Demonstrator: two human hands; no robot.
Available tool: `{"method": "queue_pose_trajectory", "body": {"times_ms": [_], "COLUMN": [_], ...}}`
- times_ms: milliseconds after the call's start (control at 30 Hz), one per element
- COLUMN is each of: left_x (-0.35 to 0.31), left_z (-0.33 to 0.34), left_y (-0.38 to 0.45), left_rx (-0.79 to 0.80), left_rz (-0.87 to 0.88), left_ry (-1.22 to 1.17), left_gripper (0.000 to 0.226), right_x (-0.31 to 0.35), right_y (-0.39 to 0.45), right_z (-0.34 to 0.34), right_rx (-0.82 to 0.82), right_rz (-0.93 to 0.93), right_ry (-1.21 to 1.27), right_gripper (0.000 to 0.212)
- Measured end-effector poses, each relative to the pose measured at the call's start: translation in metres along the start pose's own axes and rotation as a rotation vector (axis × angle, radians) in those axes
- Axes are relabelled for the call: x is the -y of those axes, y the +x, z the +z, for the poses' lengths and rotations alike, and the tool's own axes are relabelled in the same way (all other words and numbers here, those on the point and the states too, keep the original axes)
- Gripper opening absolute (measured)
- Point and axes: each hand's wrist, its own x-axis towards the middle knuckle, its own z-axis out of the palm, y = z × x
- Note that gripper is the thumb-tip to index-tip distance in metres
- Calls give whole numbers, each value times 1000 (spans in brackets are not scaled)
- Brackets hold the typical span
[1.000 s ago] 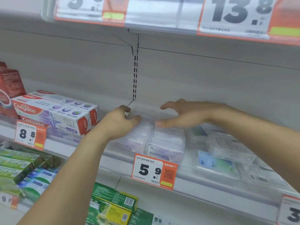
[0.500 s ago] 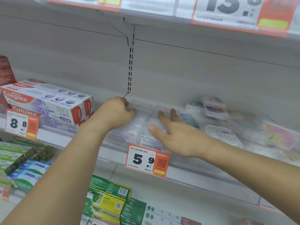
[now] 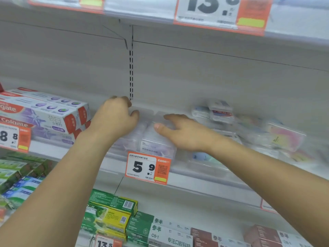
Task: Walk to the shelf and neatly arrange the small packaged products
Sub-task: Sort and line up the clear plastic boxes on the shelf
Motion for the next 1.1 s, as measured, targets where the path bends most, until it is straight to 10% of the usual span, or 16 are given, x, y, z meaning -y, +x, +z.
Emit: {"method": "queue_pose_trajectory", "body": {"times_ms": [433, 733, 933, 1100], "left_x": [-74, -77, -118, -150], "left_z": [33, 34, 38, 53], "left_y": [-22, -21, -37, -67], "left_rx": [339, 363, 92, 349], "left_rz": [283, 263, 432, 405], "left_ry": [-27, 119, -73, 36], "left_gripper": [58, 59, 37, 58], "right_x": [-75, -118, -136, -168], "right_y": [-24, -60, -65, -84], "right_z": [-45, -35, -34, -46], "right_rx": [-248, -195, -259, -266], "right_rz": [-172, -191, -248, -208], "right_ry": [-10, -117, -136, -103], "right_gripper": [27, 56, 58, 62]}}
